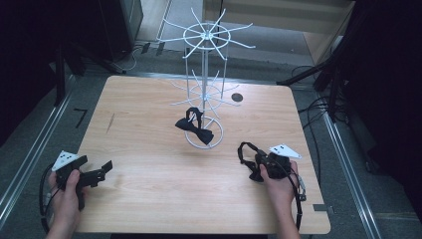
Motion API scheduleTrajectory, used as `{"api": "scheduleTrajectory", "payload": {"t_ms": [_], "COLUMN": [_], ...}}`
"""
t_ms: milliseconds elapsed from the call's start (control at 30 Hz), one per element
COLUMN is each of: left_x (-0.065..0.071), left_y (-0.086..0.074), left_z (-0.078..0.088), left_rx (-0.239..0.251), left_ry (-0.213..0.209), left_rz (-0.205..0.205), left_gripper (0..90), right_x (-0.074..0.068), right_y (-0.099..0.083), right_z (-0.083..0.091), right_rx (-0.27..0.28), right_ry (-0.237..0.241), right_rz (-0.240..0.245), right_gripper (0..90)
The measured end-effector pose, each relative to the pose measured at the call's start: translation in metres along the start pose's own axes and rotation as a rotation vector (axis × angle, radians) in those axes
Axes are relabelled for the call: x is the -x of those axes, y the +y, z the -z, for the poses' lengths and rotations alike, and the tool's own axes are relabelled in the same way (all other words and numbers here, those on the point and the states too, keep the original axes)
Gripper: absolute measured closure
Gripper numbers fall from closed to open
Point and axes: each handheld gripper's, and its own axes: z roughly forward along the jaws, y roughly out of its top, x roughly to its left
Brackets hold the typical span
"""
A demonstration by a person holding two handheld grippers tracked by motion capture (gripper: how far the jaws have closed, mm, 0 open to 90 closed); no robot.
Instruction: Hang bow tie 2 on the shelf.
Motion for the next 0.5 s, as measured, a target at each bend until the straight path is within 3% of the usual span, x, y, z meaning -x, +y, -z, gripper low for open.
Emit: {"api": "scheduleTrajectory", "payload": {"t_ms": [500], "left_x": [0.0], "left_y": [0.0], "left_z": [0.0], "left_rx": [0.003], "left_ry": [0.003], "left_rz": [-0.002], "left_gripper": [0.0], "right_x": [-0.016], "right_y": [0.011], "right_z": [0.026], "right_rx": [0.107], "right_ry": [0.023], "right_rz": [0.029], "right_gripper": [90.0]}}
